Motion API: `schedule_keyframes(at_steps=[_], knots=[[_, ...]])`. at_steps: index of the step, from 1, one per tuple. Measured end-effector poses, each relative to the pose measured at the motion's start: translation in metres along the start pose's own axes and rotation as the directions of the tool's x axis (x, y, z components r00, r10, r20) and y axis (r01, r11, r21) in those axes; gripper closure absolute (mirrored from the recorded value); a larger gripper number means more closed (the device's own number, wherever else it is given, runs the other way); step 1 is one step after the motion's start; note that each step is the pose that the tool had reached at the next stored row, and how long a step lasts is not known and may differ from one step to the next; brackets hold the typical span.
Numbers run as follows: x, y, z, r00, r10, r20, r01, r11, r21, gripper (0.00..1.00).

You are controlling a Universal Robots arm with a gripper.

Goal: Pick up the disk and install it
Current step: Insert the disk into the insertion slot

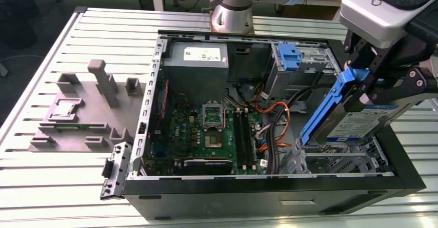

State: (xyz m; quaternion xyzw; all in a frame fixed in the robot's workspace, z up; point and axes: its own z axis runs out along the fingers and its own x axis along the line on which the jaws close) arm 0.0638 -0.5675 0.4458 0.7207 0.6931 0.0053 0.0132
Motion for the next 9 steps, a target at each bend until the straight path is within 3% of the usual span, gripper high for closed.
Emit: schedule_keyframes(at_steps=[9], knots=[[0.0000, 0.0039, 0.0035, 1.0000, 0.000, -0.0001, 0.000, 1.0000, 0.0000, 0.63]])
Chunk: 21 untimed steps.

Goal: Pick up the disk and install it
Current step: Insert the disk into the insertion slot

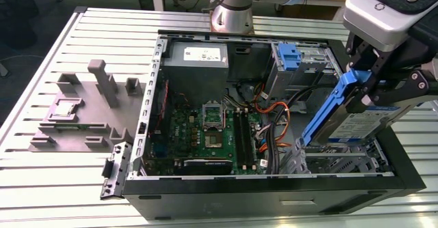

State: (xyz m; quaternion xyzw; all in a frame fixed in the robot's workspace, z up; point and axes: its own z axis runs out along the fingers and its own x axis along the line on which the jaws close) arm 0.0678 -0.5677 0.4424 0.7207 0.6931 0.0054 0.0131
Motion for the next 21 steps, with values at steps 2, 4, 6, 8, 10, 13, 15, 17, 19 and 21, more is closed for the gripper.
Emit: schedule_keyframes(at_steps=[2, 4, 6, 8, 10, 13, 15, 17, 19, 21], knots=[[-0.0005, 0.0000, 0.0021, 1.0000, 0.000, -0.0002, 0.000, 1.0000, 0.0000, 0.63], [-0.0016, 0.0000, 0.0037, 1.0000, 0.002, 0.0001, -0.002, 1.0000, 0.0000, 0.63], [-0.0025, 0.0000, 0.0053, 1.0000, 0.008, 0.0002, -0.008, 1.0000, 0.0000, 0.63], [-0.0030, 0.0000, 0.0068, 0.9999, 0.014, 0.0003, -0.014, 0.9999, 0.0001, 0.63], [-0.0030, 0.0000, 0.0078, 0.9999, 0.015, 0.0006, -0.015, 0.9999, 0.0001, 0.63], [-0.0030, -0.0001, 0.0096, 0.9999, 0.015, 0.0005, -0.015, 0.9999, 0.0001, 0.63], [-0.0030, -0.0001, 0.0107, 0.9999, 0.015, 0.0004, -0.015, 0.9999, 0.0001, 0.63], [-0.0030, -0.0001, 0.0117, 0.9999, 0.015, 0.0005, -0.015, 0.9999, 0.0002, 0.63], [-0.0030, -0.0002, 0.0128, 0.9999, 0.015, 0.0004, -0.015, 0.9999, 0.0002, 0.63], [-0.0030, -0.0002, 0.0137, 0.9999, 0.015, 0.0005, -0.015, 0.9999, 0.0002, 0.63]])
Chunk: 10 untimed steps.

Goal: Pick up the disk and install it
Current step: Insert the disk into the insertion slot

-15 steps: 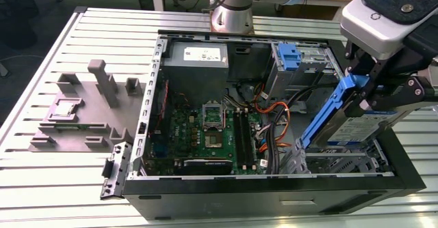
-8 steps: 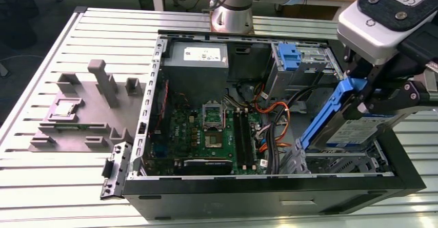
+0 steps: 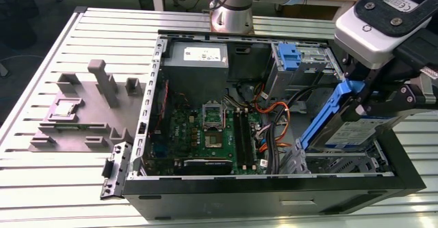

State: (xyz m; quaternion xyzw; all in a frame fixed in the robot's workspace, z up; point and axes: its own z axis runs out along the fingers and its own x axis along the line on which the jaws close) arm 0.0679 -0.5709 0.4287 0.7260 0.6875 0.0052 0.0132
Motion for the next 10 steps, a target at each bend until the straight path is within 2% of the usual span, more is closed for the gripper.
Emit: schedule_keyframes(at_steps=[10], knots=[[0.0025, -0.0001, 0.0015, 1.0000, 0.004, 0.0002, -0.004, 1.0000, 0.0000, 0.63]])
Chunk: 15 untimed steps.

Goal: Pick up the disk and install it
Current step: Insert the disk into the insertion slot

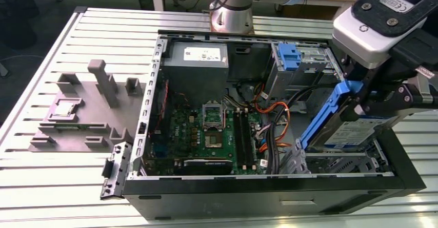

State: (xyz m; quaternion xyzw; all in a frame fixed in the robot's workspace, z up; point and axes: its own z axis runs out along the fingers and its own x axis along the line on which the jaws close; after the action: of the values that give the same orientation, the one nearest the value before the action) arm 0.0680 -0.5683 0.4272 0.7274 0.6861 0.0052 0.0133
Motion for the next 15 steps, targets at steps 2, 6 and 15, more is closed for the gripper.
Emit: schedule_keyframes(at_steps=[2, 6, 15], knots=[[0.0000, -0.0001, 0.0003, 1.0000, 0.001, 0.0000, -0.001, 1.0000, 0.0001, 0.63], [0.0001, -0.0001, 0.0021, 1.0000, 0.001, 0.0000, -0.001, 1.0000, 0.0001, 0.63], [0.0002, -0.0004, 0.0147, 1.0000, 0.001, -0.0001, -0.001, 1.0000, 0.0001, 0.63]])
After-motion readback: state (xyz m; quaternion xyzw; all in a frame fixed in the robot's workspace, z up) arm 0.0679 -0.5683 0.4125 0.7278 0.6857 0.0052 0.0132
